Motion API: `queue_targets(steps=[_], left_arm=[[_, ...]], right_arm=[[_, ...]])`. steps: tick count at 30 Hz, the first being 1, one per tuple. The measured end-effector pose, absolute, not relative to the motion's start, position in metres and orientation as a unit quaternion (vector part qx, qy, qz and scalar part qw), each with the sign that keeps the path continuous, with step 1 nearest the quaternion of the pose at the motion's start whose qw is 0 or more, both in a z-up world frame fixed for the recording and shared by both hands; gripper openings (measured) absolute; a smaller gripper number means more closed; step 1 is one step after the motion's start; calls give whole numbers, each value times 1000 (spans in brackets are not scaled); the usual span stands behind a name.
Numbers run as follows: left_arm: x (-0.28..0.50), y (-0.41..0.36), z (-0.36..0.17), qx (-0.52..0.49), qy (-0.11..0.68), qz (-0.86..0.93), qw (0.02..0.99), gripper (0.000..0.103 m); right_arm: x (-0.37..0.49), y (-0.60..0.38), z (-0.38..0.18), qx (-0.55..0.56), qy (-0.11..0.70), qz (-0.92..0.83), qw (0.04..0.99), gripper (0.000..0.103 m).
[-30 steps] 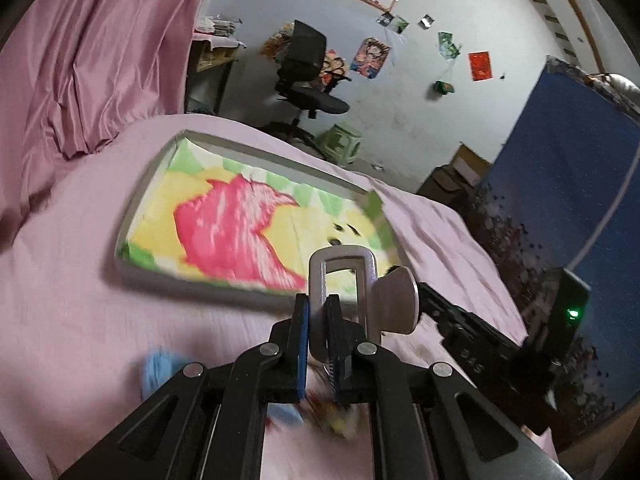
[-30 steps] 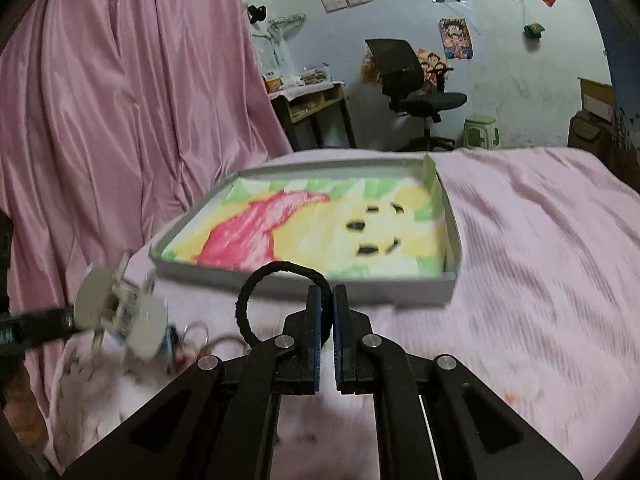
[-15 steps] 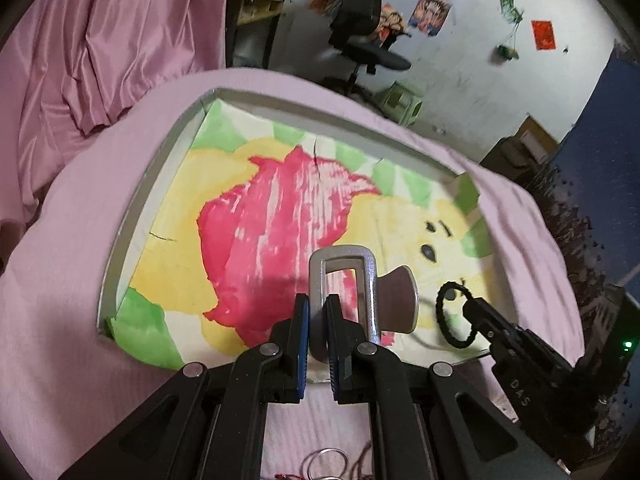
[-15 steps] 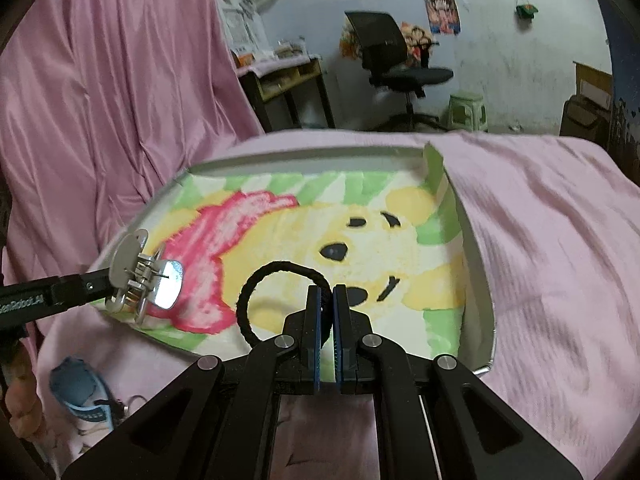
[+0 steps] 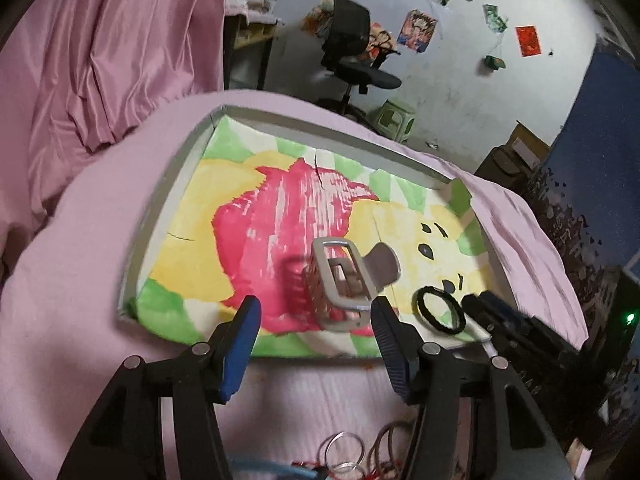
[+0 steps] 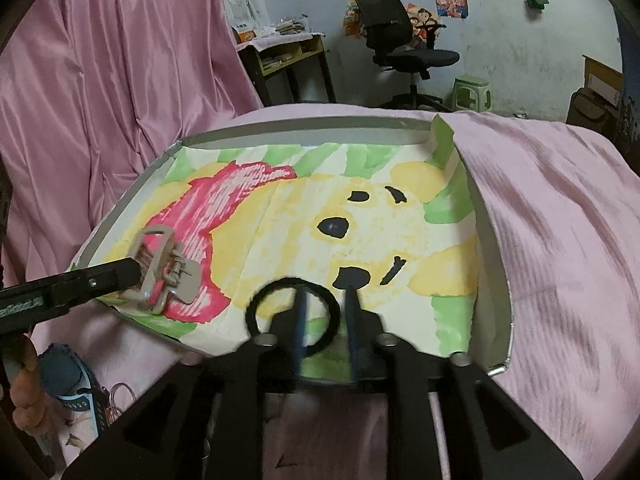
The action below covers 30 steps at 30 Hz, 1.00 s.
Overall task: Organize jewelry
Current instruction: 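Place the beige clip in the tray with the left tool while the right tool drops the hair tie there, then grasp the light-blue watch with the left tool while the right tool grasps the keyring with green bead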
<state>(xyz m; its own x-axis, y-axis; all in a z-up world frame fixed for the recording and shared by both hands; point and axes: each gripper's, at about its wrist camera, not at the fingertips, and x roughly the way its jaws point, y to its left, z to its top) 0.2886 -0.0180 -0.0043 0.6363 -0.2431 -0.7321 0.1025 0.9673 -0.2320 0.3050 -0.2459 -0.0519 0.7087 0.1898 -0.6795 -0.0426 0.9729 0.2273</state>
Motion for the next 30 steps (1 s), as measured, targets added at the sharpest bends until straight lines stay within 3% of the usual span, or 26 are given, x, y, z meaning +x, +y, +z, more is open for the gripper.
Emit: queue_targets(steps=[3, 6, 11, 16, 23, 30], left_arm=[[271, -17, 3, -74, 388, -96, 914, 61], [246, -14, 12, -67, 346, -97, 931, 73], [208, -10, 26, -49, 285, -97, 953, 90], [174, 0, 37, -38, 237, -92, 966, 97], [140, 13, 41, -20, 217, -86, 972, 100], [120, 21, 32, 5, 228, -83, 970, 100]], right_arm=[[295, -248, -44, 93, 353, 63, 929, 30], [274, -247, -30, 83, 309, 62, 945, 48], [237, -248, -10, 70, 247, 65, 964, 68], [199, -247, 8, 63, 189, 59, 978, 91], [156, -240, 17, 55, 143, 43, 987, 101], [122, -226, 15, 30, 134, 51, 989, 101]])
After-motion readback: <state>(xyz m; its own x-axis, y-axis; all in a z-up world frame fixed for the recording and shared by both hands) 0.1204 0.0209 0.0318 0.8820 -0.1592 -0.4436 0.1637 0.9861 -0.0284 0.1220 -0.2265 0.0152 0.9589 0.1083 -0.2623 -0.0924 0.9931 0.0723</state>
